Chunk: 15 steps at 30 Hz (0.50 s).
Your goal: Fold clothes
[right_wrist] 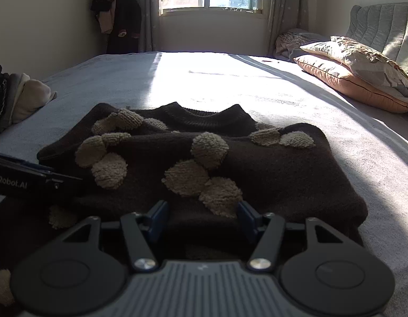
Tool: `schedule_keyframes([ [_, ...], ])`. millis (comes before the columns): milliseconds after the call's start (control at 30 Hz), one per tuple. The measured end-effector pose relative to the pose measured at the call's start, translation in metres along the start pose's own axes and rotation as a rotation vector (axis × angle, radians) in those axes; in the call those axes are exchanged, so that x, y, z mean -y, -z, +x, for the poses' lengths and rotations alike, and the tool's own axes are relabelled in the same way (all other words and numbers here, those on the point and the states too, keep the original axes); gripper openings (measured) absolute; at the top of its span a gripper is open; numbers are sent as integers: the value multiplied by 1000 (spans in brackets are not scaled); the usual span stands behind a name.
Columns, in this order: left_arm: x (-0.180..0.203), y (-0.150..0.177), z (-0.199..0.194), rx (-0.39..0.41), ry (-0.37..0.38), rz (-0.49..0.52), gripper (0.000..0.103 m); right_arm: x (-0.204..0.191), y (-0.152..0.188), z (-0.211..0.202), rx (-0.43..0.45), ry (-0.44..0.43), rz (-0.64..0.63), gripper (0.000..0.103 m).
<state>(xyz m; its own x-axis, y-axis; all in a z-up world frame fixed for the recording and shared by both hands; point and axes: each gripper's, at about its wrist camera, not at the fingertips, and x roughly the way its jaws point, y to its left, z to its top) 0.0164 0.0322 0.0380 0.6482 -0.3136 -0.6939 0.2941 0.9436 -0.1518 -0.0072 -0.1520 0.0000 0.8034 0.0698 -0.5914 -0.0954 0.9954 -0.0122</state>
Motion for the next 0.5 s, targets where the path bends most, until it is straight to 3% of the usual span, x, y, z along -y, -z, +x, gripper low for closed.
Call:
schedule_keyframes([
  [100,-2,-1,0,-6,6,-19,63,-3,-20,-7,17,-12,-8,60],
  [200,-5,-3,0,-13,17,-42,63,0,-46,-4,82,-76,57,60],
  [400,-12,-4,1,-19,47,-78,62,-15,-65,68,-104,-115,-4,61],
  [500,-13,-4,2,-21,52,-89,62,-26,-56,75,-86,-70,-49,64],
])
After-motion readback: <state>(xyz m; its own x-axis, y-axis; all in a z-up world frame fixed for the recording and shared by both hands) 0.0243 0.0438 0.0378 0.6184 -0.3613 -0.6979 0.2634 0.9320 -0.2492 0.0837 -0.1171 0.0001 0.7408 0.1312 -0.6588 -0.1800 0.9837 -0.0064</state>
